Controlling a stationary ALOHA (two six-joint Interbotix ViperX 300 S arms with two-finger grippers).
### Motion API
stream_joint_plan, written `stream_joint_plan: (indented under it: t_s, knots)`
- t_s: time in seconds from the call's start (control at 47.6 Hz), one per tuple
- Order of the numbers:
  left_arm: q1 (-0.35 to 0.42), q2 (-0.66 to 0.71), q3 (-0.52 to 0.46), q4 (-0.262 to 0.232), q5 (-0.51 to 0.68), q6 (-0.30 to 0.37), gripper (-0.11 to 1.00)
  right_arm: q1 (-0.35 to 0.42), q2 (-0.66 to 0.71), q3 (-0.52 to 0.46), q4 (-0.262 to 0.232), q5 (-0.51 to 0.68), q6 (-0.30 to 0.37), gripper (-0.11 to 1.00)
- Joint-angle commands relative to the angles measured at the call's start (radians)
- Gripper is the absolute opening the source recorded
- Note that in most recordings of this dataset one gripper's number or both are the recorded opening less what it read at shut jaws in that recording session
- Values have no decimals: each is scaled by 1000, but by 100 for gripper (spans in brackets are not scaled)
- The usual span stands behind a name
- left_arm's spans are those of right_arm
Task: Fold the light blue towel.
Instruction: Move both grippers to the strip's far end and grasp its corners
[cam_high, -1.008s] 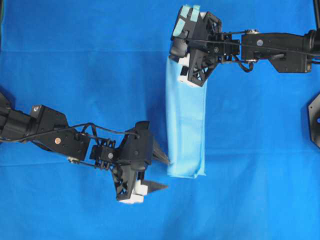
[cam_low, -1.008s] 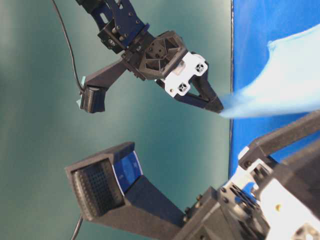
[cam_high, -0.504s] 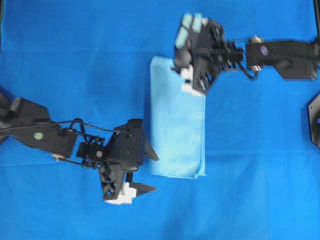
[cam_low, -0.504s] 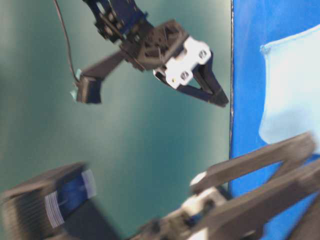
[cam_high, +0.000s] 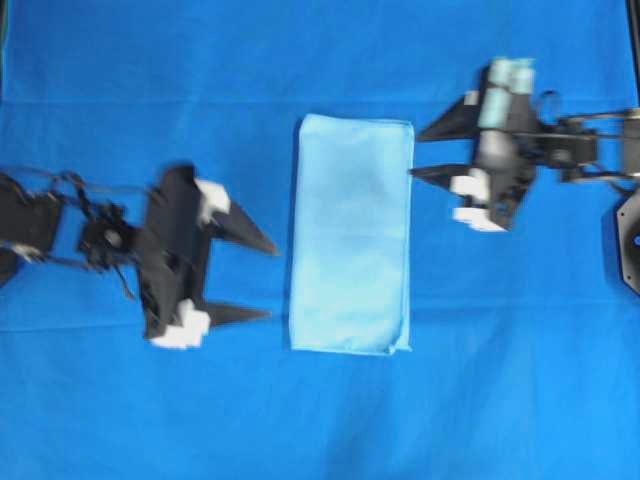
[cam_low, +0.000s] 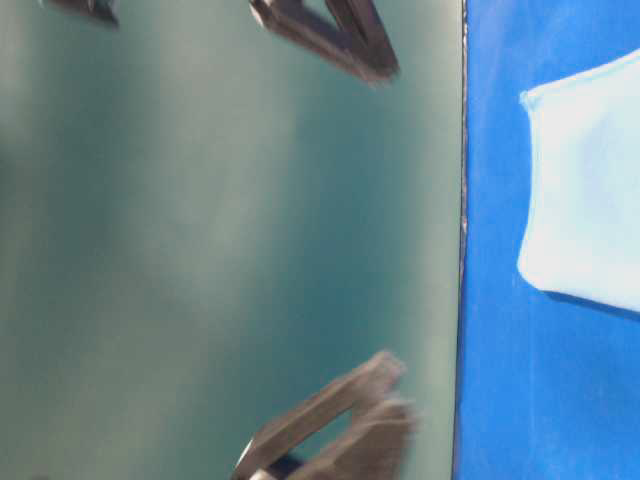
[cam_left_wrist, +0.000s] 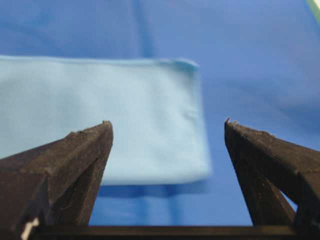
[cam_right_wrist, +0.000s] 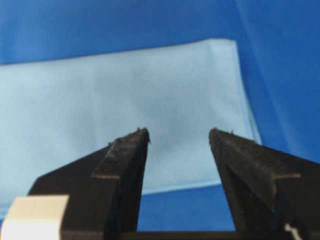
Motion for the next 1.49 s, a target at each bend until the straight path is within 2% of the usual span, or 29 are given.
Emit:
stream_joint_plan:
  t_s: [0.0,0.147,0.294,0.903,1.05,1.218,1.47]
  knots:
    - [38,-84,58,3,-87,8,86,3,-91,40,3,-49,5,57]
    - [92,-172,169,3,-199,9,86,3,-189,129,6,-155,6,57]
    - [114,-210,259,3,-299,9,86,2,-190,181,26,-245,9,57]
    - [115,-216,268,3,-314,9,86,-9,-183,181,34,-241,6,57]
    - [127,-187,244,3,-325,11,86,-40,-172,166,49,-229,6,57]
    - [193,-71,170,3,-331,18,86,-109,-83,129,48,-221,-5,57]
    - [316,184,18,3,-333,58,86,-206,153,20,-18,-178,-20,57]
